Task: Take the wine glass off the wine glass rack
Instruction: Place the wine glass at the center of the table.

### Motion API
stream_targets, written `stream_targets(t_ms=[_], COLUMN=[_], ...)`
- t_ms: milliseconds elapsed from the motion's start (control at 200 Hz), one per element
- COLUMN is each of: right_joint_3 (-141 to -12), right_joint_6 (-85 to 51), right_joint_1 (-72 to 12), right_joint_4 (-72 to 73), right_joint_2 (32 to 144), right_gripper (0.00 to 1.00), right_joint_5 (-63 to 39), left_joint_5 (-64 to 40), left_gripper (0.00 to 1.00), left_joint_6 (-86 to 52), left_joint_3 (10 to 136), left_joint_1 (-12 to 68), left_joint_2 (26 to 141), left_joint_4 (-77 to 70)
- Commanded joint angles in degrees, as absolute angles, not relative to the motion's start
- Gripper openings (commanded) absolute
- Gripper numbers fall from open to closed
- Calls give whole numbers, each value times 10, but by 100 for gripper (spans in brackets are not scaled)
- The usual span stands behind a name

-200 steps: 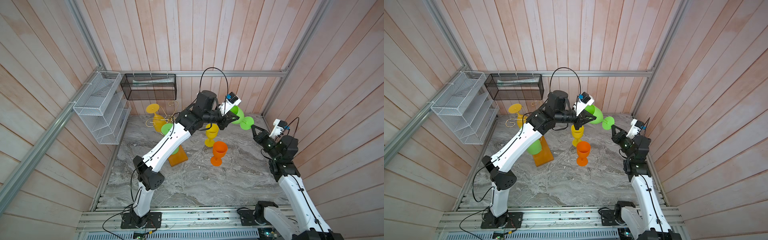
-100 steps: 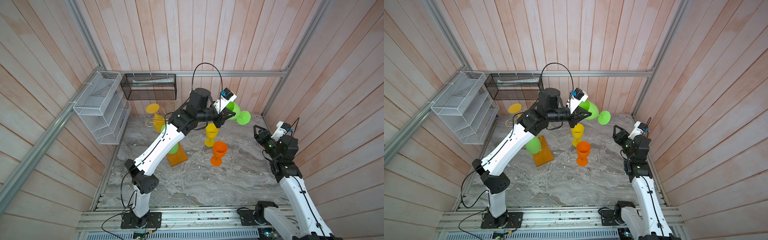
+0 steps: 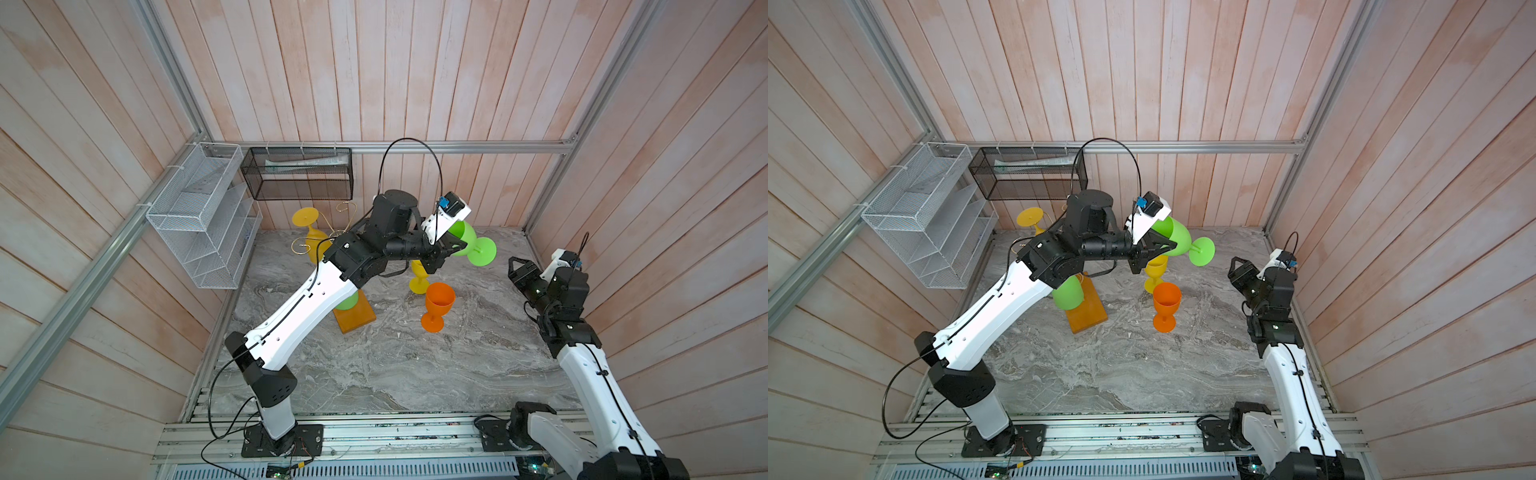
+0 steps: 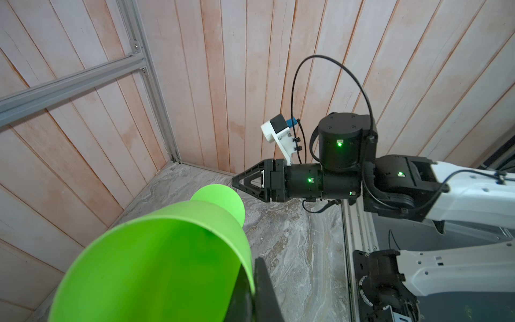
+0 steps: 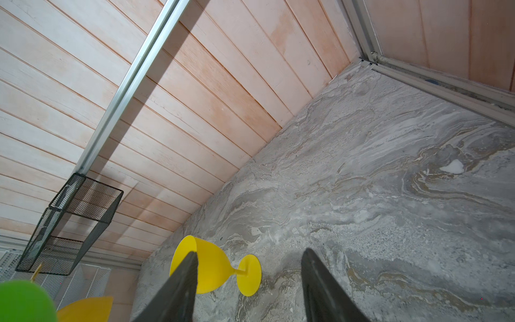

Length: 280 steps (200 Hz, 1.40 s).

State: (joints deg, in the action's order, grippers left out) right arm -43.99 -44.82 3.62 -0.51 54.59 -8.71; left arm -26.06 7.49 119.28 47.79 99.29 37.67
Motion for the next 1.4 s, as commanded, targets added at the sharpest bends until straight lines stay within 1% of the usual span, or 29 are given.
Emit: stream_targets(t_ms=[0, 160, 460, 620, 740, 895, 915, 995, 1190, 1396], right_joint_3=[-440, -432, -423, -420, -421, -424, -424, -424, -424, -423], right_joint_6=[-448, -452, -462, -467, -468, -465, -465, -463, -459, -454], right_joint_1=[41, 41, 41, 41, 40, 40, 40, 39, 39, 38], right_joint_4=[-7, 4, 27, 34, 37, 37, 37, 35, 33, 33], right_joint_2=[549, 558, 576, 582, 587, 587, 587, 584, 582, 579], right_gripper=[57, 57, 57, 57, 57, 57, 57, 57, 57, 58], right_joint_5=[-75, -77, -96, -103, -110, -114, -115, -114, -114, -115], left_joint_5=[-255, -256, -234, -180, -164, -147, -140, -110, -90, -43], left_gripper=[0, 0, 0, 0, 0, 0, 0, 0, 0, 0], left_joint_6=[80, 73, 42, 35, 25, 19, 18, 18, 17, 24], left_joint_3=[1146, 1052, 915, 868, 851, 826, 824, 821, 827, 844], left_joint_1=[485, 489, 494, 517, 536, 542, 562, 580, 609, 624], left_joint_2=[931, 858, 763, 743, 741, 755, 759, 779, 846, 926], left_joint_4=[373, 377, 416, 456, 482, 502, 505, 515, 499, 512])
